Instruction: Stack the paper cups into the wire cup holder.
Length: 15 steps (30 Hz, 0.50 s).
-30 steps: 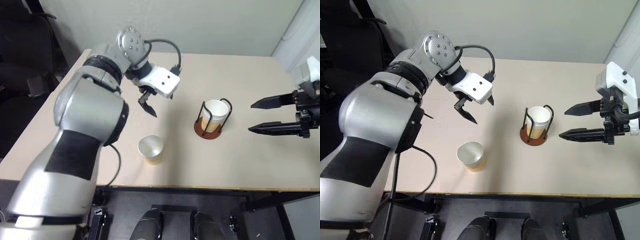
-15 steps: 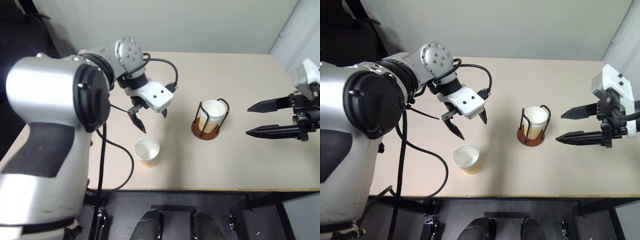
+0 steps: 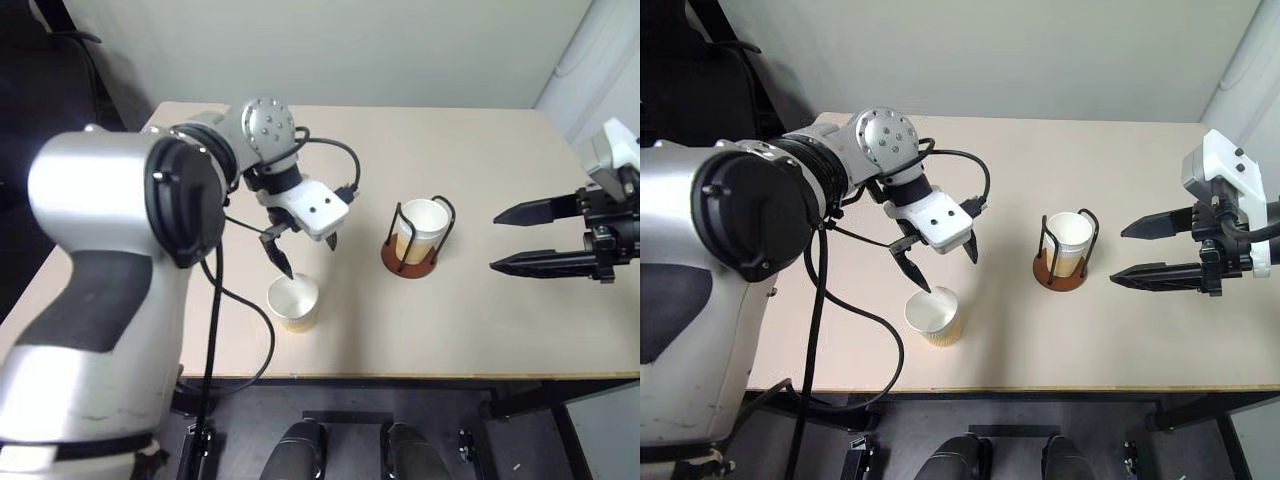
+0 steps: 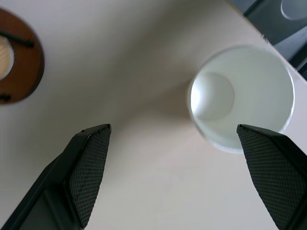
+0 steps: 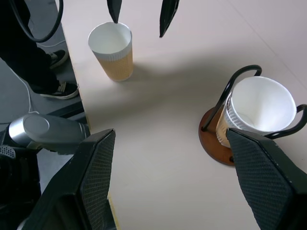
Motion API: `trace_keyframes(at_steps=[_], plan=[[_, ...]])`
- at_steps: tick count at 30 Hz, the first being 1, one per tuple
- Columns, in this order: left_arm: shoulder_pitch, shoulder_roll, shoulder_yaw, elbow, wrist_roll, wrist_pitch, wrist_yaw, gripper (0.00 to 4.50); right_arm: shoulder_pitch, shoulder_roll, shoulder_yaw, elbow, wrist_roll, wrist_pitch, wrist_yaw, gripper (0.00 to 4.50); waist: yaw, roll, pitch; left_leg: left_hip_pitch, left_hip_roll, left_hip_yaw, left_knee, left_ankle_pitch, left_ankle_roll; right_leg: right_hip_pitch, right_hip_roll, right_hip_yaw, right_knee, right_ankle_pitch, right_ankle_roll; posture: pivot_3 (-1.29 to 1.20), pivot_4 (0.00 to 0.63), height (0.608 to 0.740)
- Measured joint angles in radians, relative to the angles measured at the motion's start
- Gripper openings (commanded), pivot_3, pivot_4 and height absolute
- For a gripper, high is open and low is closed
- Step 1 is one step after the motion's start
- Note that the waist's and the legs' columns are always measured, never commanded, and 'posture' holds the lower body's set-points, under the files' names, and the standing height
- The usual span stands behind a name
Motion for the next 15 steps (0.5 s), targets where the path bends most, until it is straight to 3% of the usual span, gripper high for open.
trace_keyframes(at_steps=[15], plan=[[0.090, -0.007, -0.087, -0.020, -0.011, -0.098, 0.000, 4.49, 0.012, 0.010, -0.005, -0.017, 0.024, 0.008, -0.037, 3.76, -0.014, 0.002, 0.000, 0.013, 0.001, 0.016, 0.000, -0.001, 0.000, 0.003, -0.004, 0.002, 0.005, 0.003, 0.000, 0.00, 0.150, 0.740]])
